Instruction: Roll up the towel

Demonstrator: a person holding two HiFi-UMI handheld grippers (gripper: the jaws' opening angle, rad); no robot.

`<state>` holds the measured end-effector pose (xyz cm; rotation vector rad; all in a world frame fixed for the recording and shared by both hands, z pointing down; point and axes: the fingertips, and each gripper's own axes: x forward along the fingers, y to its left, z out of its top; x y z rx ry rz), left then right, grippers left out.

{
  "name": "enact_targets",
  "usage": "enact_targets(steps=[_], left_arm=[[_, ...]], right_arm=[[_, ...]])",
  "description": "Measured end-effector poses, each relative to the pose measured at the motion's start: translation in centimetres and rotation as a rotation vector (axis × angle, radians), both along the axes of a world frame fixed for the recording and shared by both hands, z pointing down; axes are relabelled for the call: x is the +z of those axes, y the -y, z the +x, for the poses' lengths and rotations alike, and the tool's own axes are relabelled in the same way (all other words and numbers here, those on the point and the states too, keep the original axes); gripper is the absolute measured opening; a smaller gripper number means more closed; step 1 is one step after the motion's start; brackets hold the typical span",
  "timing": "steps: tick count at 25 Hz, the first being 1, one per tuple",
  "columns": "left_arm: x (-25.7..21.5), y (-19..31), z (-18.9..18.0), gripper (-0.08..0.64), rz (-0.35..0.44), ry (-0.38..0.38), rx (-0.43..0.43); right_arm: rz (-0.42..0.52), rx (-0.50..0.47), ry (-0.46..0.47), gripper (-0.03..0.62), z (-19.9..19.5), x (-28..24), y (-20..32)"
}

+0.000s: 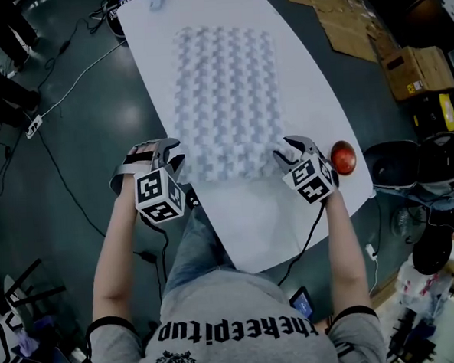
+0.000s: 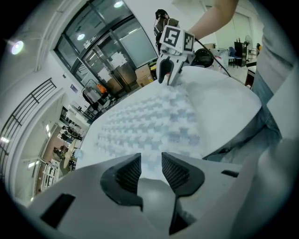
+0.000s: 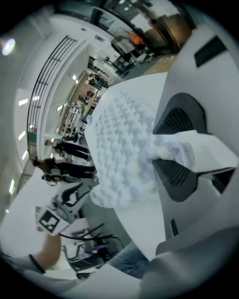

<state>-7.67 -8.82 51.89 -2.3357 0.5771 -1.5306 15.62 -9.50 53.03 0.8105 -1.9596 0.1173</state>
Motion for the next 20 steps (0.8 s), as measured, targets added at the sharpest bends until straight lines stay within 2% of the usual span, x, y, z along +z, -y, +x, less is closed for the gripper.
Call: enact_targets(steps=[2,5,7,12,14,16,20], left_arm=[[0.2,-2.0,1.5,0.141,-0.017,-0.003,0.051],[1.6,-4.8,3.3,0.176,-0.059,0.013,0.126],[3.2,-5.7,3.6,0.184,-0.081,0.039,0.149],[5.7,-5.8,3.8,0.193,-0.129,0.095,0.137],[6.0,-5.5,3.9,0.193,-0.137,0.108,0.123],[6.3,-5.2,3.9,0.193,-0.14,0.117,0.121],[6.9,-5.0,3.9,0.193,-0.136,0.135,0.129]], right_arm=[[0.008,-0.005,-0.058,0.15,0.3,0.7,0.2],[-0.022,0.039,-0.041,0.156,0.9,1.5,0.4],[-0.048,0.054,0.009,0.166,0.6,1.6,0.3],[-0.015,0.145,0.216,0.166,0.3,-1.5,1.1],[0.006,0.146,0.238,0.166,0.9,-2.9,1.3],[0.01,0.077,0.198,0.166,0.9,-3.5,0.3],[-0.053,-0.147,0.063,0.192,-1.2,-1.2,-4.8]])
